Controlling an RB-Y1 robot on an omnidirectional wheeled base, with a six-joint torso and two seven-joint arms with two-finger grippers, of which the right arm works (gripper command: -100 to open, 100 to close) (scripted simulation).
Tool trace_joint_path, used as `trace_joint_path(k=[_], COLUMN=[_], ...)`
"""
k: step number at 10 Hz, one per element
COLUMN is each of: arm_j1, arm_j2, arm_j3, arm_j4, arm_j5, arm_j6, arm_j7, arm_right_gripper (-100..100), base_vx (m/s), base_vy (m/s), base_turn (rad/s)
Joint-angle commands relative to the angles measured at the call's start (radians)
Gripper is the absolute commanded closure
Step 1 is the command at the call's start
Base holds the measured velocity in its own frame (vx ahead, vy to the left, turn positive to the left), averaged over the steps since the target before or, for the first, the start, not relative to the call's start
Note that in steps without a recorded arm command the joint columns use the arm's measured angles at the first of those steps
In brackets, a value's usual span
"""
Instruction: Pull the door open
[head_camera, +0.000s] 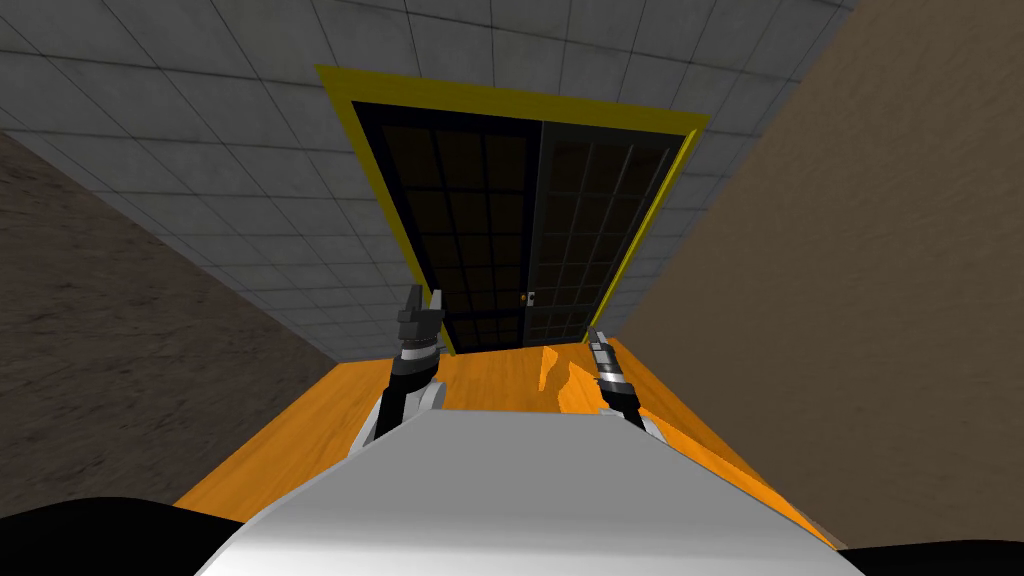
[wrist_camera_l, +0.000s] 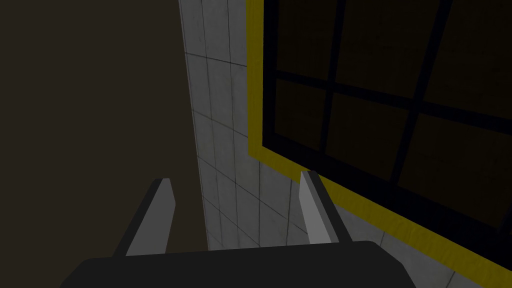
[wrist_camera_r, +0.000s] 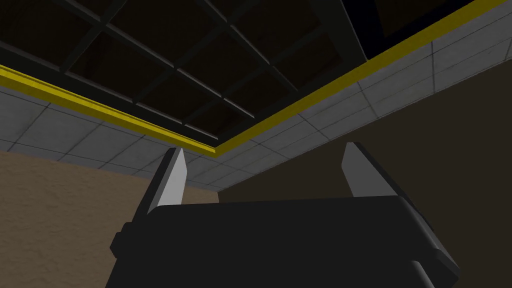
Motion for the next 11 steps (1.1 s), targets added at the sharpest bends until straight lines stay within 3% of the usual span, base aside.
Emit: trace_joint_path(k=[1,11], arm_j1=[-0.012,-0.078], arm_j2=[0.001,-0.005], arm_j3=[-0.005,-0.047], arm_j4=[0.041,0.289], arm_j5=[0.016,0.103], arm_j6=[-0.01,-0.067], arm_j7=[0.036,0.228], arm_right_gripper=[-100,-100], base_vx=[0.107,0.104], base_vy=[0.038,0.021], base_turn=[0.033,0.033])
